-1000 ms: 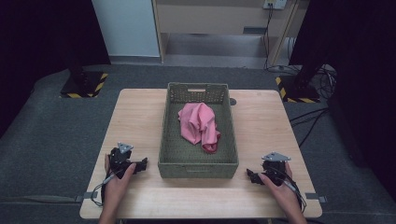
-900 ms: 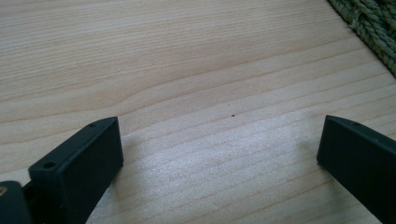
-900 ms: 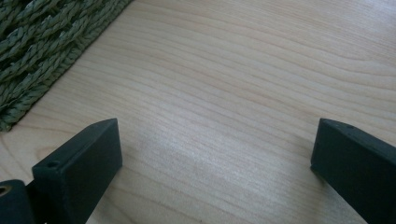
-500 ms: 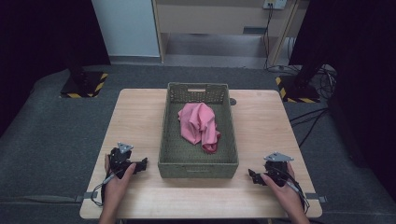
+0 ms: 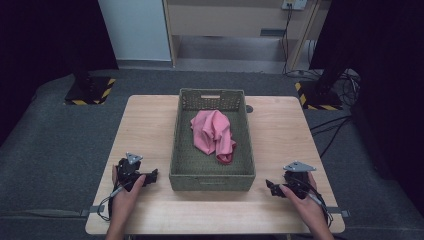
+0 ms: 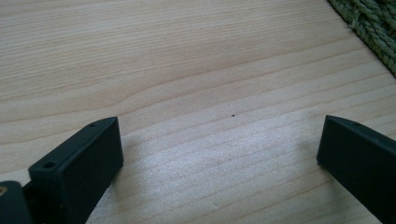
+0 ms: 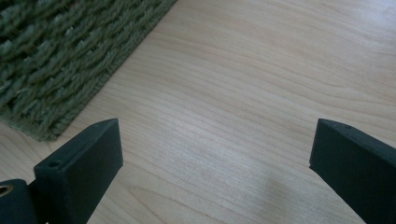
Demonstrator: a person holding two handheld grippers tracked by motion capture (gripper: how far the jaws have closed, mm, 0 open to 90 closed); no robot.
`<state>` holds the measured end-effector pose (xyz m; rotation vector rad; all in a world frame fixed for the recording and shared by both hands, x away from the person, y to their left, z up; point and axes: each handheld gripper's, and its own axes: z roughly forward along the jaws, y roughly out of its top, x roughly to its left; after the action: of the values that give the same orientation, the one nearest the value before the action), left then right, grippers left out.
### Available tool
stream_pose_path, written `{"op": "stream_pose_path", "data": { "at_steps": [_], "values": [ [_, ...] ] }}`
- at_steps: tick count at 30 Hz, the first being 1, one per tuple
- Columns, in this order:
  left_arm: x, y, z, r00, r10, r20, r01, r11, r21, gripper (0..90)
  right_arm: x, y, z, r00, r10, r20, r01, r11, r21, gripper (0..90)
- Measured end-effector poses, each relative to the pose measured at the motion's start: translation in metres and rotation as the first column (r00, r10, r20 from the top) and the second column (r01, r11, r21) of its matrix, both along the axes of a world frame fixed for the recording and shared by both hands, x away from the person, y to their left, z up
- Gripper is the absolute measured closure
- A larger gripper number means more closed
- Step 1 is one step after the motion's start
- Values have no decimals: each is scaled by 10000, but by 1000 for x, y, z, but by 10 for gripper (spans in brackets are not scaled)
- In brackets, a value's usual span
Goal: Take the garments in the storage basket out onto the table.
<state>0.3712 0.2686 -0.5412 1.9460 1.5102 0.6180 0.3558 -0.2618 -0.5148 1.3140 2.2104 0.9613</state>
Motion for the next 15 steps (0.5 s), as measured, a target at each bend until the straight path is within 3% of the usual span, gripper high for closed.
{"op": "stream_pose_path", "data": {
  "at_steps": [15],
  "values": [
    [0, 0, 0, 10000, 1, 0, -1, 10000, -2, 0, -1, 1, 21, 9997, 98, 232, -99, 9999, 49, 26]
  ]
}}
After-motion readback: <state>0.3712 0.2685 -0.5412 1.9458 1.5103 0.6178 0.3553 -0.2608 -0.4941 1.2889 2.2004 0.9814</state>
